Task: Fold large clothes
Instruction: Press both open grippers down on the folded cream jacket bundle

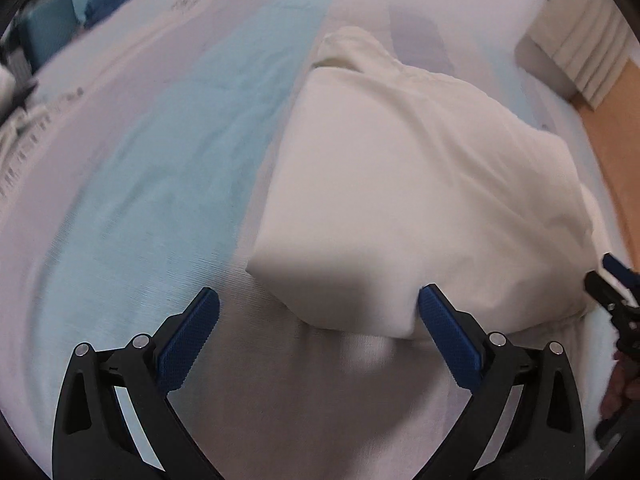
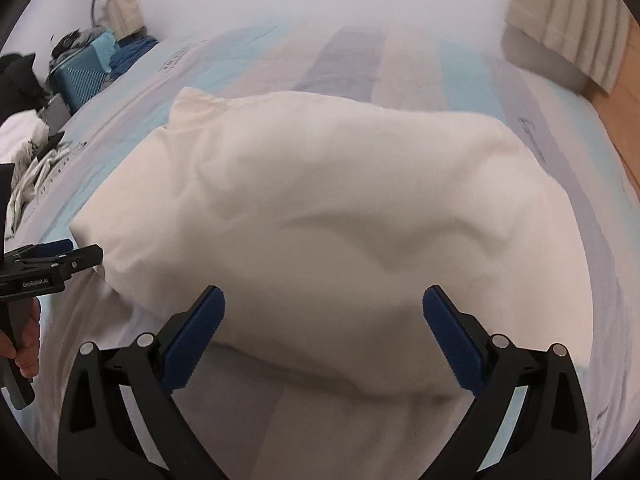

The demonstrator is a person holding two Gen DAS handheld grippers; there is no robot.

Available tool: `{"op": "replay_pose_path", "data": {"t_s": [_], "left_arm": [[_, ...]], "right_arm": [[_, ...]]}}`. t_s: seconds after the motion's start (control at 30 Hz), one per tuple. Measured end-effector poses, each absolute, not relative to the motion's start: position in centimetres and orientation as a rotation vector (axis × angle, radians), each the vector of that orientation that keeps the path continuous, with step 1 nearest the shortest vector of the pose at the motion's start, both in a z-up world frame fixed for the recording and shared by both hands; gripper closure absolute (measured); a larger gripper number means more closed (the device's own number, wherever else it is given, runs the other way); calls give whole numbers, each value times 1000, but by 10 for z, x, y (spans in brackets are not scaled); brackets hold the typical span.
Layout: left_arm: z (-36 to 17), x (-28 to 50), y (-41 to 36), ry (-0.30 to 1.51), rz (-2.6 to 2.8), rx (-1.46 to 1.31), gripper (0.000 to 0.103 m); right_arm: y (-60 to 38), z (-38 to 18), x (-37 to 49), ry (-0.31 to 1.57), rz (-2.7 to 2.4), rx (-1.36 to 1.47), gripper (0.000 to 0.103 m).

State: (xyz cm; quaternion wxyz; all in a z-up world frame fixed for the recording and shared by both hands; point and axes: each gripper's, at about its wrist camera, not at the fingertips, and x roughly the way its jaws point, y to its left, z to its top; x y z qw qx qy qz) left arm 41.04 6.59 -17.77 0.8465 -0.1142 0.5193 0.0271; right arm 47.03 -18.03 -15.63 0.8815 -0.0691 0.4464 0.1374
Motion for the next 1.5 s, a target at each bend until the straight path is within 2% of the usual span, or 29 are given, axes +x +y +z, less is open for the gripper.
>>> {"op": "replay_pose_path", "data": {"t_s": [0.27, 0.67, 0.77, 0.83, 0.97, 1.03, 1.33, 1.5], "left_arm": [[-190, 422, 76, 1126, -40, -447, 6], [-197, 441, 56, 1159, -74, -534, 6], [-195, 439, 58, 1161, -40, -561, 14], [-195, 438, 57, 1165, -32, -557, 25], [-193, 434, 56, 1169, -20, -525, 37], [-192, 438, 48, 1168, -39, -529, 49], [-183, 434, 55, 1148, -37, -538, 71], [-177, 434, 52, 1138, -42, -530, 76]], "right_arm": [[-177, -167, 491, 946, 278, -148, 8], [-179, -184, 494, 965, 268, -74, 8], [-179, -186, 494, 965, 272, -67, 8], [-178, -189, 494, 964, 276, -77, 8], [-177, -200, 495, 966, 279, -80, 8], [-175, -204, 494, 959, 277, -93, 8], [-178, -191, 491, 936, 267, -86, 8], [-187, -182, 480, 898, 184, -107, 8]]}}
